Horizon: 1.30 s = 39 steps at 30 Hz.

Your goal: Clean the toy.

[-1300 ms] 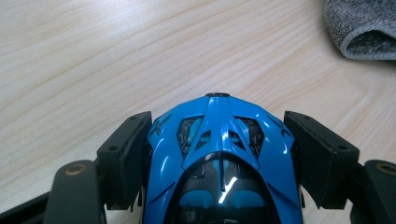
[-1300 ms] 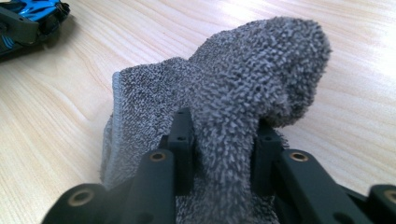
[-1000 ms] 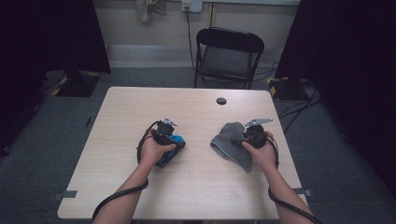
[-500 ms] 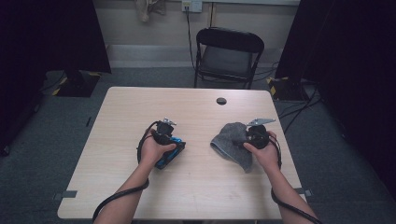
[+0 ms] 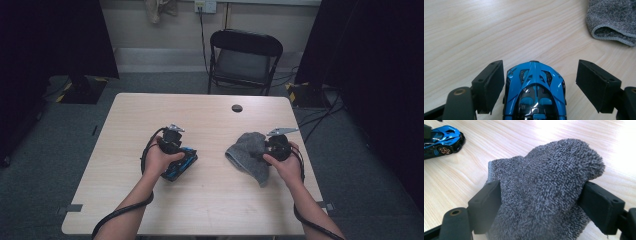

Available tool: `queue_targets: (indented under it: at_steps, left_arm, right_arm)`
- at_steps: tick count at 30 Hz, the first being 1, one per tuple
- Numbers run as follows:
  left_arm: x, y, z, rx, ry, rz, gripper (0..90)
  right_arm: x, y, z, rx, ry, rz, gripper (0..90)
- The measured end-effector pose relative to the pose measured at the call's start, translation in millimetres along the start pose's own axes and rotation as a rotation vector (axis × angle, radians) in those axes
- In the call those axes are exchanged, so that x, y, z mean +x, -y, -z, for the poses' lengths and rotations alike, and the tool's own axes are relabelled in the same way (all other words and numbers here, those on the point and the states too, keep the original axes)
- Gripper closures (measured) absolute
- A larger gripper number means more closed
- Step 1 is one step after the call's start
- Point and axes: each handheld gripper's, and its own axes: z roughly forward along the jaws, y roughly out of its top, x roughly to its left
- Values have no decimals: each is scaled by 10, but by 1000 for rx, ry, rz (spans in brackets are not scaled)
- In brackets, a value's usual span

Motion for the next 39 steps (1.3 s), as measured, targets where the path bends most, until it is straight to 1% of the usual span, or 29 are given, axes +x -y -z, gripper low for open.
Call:
queue_targets:
  at_steps: [2, 3, 4, 6, 9, 12, 13, 16, 17, 20, 21, 24, 25, 27, 29, 31, 32, 34, 36, 39]
  left_arm:
    - [-1, 4, 55, -12, 0, -6, 223]
    - [-1, 4, 55, -12, 0, -6, 223]
    - [-12, 20, 111, -25, 15, -7, 221]
    - [-19, 44, 186, -32, 18, -21, 219]
    - [-4, 116, 307, -41, 28, -30, 219]
    - [41, 218, 429, -50, 26, -25, 218]
    - [61, 264, 478, -56, 27, -20, 218]
    - [110, 372, 572, -64, 24, -8, 217]
    - [122, 410, 601, -69, 27, 4, 217]
    - [148, 526, 678, -76, 27, 5, 214]
    - [162, 583, 704, -78, 26, 11, 214]
    - [201, 709, 761, -79, 23, 8, 214]
    - [211, 768, 780, -84, 24, 19, 218]
    - [226, 855, 801, -80, 24, 19, 219]
    - [230, 933, 818, -79, 25, 15, 219]
    - [223, 962, 821, -87, 23, 20, 219]
    - [220, 1031, 844, -87, 26, 12, 221]
    - [217, 1093, 858, -95, 23, 16, 223]
    - [214, 1148, 867, -93, 27, 16, 223]
    - [207, 1217, 872, -85, 35, 3, 218]
  right_arm:
    - [-6, -6, 30, -5, 0, -3, 188]
    - [-8, -9, 48, -6, 2, -8, 185]
    - [-13, -7, 74, -10, 0, -8, 183]
    - [-17, 5, 111, -10, -4, -5, 182]
    - [-9, 50, 178, -11, -16, 6, 181]
    - [19, 131, 233, -13, -36, 8, 176]
    - [29, 149, 243, -12, -36, 12, 175]
    - [63, 222, 276, -11, -48, 19, 170]
    - [72, 239, 287, -16, -53, 17, 169]
    - [100, 306, 325, -24, -69, 23, 154]
    - [105, 324, 331, -18, -70, 29, 152]
    - [137, 399, 366, -3, -65, 56, 152]
    - [146, 417, 374, 2, -63, 60, 152]
    - [164, 480, 391, 2, -72, 60, 152]
    - [179, 530, 409, 5, -60, 68, 152]
    - [184, 587, 430, 4, -62, 61, 151]
    - [183, 620, 448, 0, -60, 56, 151]
    - [181, 678, 480, 2, -60, 51, 150]
    - [178, 741, 508, 7, -47, 52, 151]
    - [176, 818, 548, 12, -39, 44, 151]
